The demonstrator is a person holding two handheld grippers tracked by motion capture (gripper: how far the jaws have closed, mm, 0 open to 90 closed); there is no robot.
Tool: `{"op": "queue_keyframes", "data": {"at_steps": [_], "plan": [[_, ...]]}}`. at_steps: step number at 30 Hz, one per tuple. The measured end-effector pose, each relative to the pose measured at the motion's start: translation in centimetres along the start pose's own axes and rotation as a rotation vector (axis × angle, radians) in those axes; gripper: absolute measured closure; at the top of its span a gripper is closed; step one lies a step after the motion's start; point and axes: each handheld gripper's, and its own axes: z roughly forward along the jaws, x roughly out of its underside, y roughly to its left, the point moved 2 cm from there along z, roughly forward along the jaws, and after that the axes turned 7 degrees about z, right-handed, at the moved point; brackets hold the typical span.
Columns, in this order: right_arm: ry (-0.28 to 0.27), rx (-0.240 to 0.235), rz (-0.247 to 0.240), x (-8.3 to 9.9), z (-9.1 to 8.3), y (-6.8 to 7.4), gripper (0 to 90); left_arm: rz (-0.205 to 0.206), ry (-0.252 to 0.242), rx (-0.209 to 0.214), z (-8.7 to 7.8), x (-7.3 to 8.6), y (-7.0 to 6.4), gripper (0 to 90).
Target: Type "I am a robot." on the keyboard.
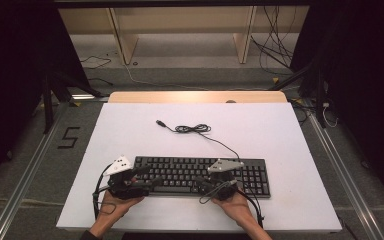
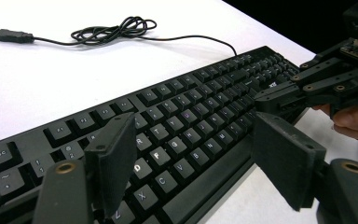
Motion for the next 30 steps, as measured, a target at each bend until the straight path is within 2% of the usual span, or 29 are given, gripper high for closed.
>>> {"op": "queue_keyframes", "data": {"at_steps": [12,30], "plan": [[0.027,0.017,0.000,0.1,0.6,-0.2,90.0,0.008,0.003,0.007,-0.4,0.5,-0.6,25.6],[0.052,0.026,-0.006,0.5,1.1,-0.4,90.0,0.009,0.000,0.004,-0.7,0.9,-0.7,24.8]]}}
